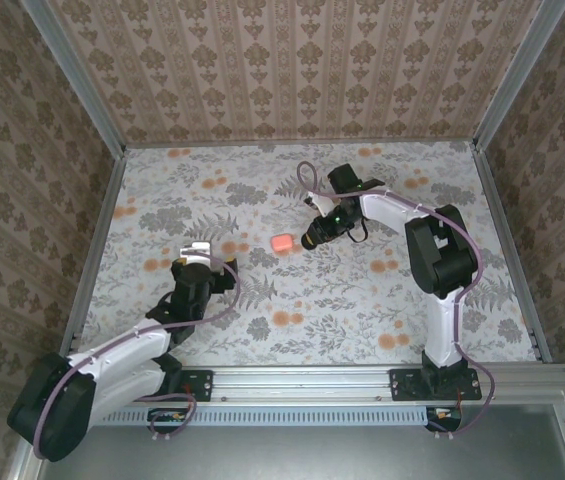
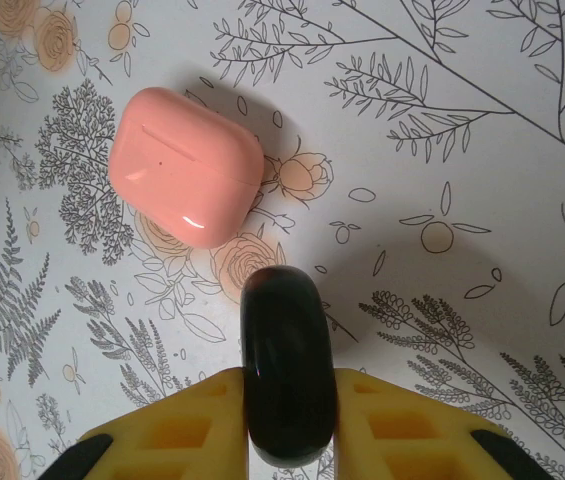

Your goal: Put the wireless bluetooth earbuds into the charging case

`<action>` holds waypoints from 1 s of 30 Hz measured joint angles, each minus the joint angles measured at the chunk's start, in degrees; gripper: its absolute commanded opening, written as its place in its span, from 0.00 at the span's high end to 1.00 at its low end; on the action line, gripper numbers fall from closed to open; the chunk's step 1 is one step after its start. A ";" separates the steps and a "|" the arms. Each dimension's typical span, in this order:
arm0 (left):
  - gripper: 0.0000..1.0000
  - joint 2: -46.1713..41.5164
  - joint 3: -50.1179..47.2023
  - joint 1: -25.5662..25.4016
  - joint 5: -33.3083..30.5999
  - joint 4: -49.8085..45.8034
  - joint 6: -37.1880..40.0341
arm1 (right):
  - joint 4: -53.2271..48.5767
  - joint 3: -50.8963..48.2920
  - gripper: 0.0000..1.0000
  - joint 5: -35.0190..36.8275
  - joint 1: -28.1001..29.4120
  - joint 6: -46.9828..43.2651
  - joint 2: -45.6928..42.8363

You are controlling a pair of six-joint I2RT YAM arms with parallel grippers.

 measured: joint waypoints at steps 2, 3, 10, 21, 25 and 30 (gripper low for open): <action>0.00 0.42 0.00 0.15 0.00 -0.02 0.00 | -0.15 0.44 0.69 0.74 0.00 0.17 0.31; 0.00 0.57 0.00 0.31 0.04 -0.02 0.00 | -0.28 0.59 0.68 1.11 0.00 0.17 0.42; 0.00 1.14 0.00 1.11 0.66 0.00 0.00 | -1.53 1.46 0.64 4.26 0.07 0.20 0.79; 0.00 1.14 0.02 2.40 1.03 -0.02 0.07 | -1.22 1.55 0.58 7.54 0.17 0.39 0.74; 0.00 1.05 0.26 3.30 0.66 -0.02 0.85 | 1.62 -0.76 0.56 8.61 0.17 0.85 -0.83; 0.00 0.24 1.22 6.88 -1.11 0.07 1.57 | 8.68 -9.11 0.43 12.57 0.09 1.86 -9.70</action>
